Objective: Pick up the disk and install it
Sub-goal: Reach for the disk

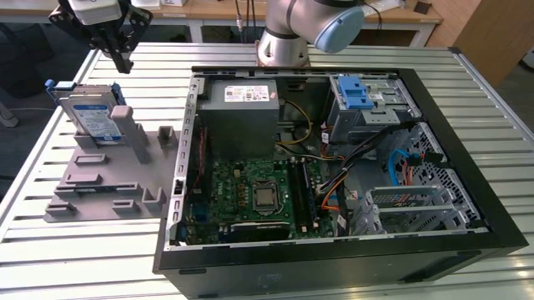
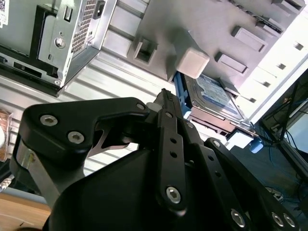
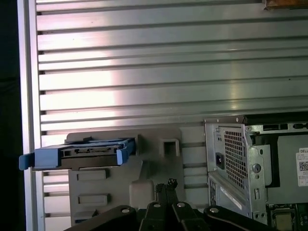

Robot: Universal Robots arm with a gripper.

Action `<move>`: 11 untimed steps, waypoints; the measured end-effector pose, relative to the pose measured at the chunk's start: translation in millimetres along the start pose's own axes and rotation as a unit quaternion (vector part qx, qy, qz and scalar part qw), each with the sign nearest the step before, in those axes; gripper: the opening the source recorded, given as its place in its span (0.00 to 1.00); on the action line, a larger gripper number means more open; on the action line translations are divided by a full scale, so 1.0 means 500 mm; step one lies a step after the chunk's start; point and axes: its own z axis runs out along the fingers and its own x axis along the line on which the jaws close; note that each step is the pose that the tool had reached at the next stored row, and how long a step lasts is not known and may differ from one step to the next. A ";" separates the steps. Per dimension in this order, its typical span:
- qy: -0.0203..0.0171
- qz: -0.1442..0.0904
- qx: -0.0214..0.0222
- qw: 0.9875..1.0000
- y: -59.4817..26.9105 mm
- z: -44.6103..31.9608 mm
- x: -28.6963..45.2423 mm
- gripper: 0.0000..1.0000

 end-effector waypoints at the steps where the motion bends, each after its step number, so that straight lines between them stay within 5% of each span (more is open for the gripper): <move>1: 0.000 0.000 0.000 1.000 0.000 0.000 0.003 0.11; 11: 0.004 0.000 0.000 1.000 0.004 0.003 0.026 0.11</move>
